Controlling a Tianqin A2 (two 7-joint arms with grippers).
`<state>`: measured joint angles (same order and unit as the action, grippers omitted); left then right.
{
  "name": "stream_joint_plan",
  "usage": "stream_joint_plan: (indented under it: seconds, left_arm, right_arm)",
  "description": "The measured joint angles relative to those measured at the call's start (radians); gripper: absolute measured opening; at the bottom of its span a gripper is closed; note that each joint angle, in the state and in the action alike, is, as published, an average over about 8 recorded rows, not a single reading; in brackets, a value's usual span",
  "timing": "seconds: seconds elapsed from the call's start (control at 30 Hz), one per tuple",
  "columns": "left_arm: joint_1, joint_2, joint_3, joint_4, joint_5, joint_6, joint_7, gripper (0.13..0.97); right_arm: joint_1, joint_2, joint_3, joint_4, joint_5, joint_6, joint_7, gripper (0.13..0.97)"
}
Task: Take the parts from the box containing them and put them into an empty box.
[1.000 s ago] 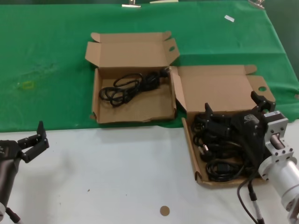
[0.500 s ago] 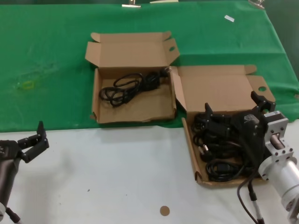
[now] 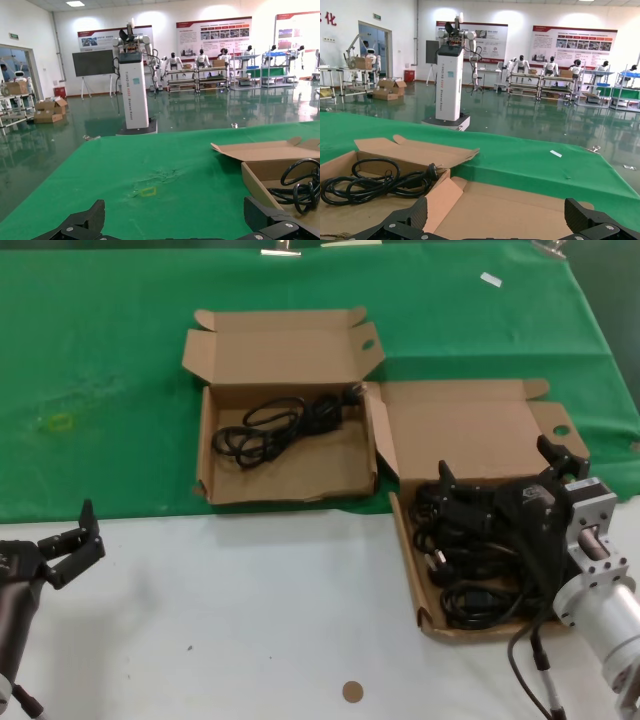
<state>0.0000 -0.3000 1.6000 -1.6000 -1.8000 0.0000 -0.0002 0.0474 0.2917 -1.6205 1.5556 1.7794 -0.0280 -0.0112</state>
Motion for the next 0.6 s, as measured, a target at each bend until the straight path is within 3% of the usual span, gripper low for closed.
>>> stream_joint_plan:
  seconds: [0.6]
  left_arm:
    - [0.000,0.000,0.000,0.000,0.000,0.000,0.000,0.966]
  right_arm:
    - [0.000,0.000,0.000,0.000,0.000,0.000,0.000,0.966]
